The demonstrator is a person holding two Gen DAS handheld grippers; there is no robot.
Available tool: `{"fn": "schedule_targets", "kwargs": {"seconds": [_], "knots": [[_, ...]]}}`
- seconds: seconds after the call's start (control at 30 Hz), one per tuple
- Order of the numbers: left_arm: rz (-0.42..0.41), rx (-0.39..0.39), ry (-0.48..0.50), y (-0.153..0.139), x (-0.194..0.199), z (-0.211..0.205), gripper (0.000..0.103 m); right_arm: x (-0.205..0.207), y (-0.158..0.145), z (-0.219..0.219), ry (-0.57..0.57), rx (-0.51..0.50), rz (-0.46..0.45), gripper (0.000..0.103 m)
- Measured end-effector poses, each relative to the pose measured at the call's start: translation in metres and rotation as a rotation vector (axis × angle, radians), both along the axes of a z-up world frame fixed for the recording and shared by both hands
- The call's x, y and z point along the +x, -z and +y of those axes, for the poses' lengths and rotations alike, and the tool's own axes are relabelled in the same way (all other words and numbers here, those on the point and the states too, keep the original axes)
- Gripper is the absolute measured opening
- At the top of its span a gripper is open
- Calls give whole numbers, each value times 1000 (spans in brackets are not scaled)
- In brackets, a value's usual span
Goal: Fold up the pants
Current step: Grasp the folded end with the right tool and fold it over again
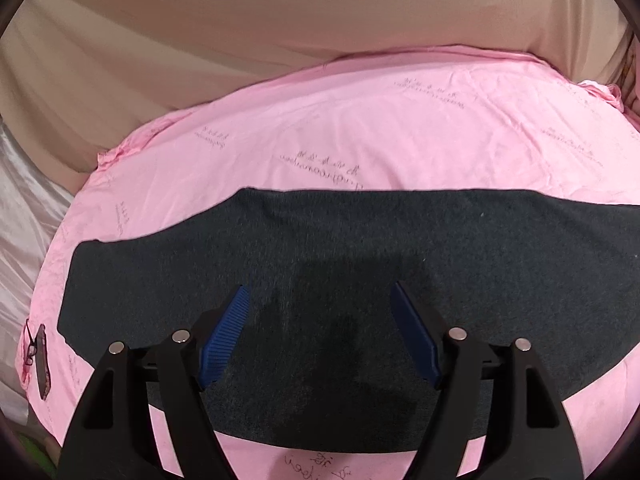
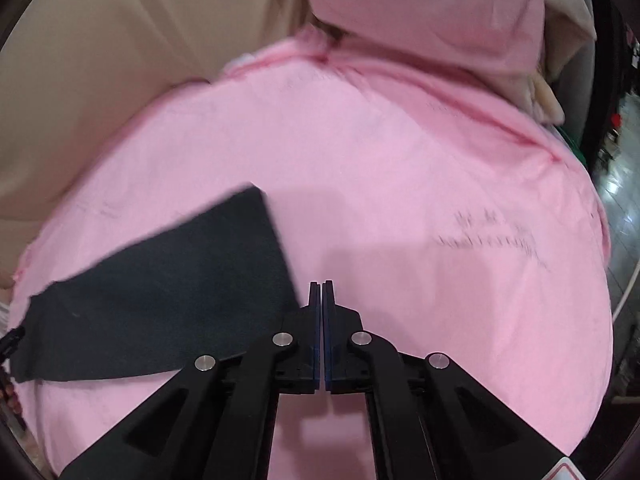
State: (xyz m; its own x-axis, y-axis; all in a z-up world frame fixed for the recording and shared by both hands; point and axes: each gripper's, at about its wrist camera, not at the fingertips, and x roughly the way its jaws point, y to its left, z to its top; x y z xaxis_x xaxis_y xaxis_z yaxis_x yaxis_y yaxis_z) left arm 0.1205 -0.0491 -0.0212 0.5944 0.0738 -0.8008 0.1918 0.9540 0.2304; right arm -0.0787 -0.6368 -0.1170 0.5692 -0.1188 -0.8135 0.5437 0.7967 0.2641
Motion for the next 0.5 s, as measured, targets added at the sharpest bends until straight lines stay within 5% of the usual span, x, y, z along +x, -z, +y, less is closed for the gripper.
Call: {"fn": "schedule_targets", "kwargs": {"seconds": [0.1,0.13,0.17,0.33,0.5], "knots": [[2,-19,-12,0,-3,8,71,-29,-26,11,60,48,-89,20],[-5,-25,-16,-1,-5,13,71,-38,-31,16,63,68,-120,38],[-11,-31,-24,-3,-5,17,72,-43,-34,21,64,90,-136,46],[-16,-95,-122,-8,-5,60,77,-42,-35,44,28,198,-138,48],[-6,-204,-256,-14,-11,138,83,-28,-47,59,30,226,-164,63]]}}
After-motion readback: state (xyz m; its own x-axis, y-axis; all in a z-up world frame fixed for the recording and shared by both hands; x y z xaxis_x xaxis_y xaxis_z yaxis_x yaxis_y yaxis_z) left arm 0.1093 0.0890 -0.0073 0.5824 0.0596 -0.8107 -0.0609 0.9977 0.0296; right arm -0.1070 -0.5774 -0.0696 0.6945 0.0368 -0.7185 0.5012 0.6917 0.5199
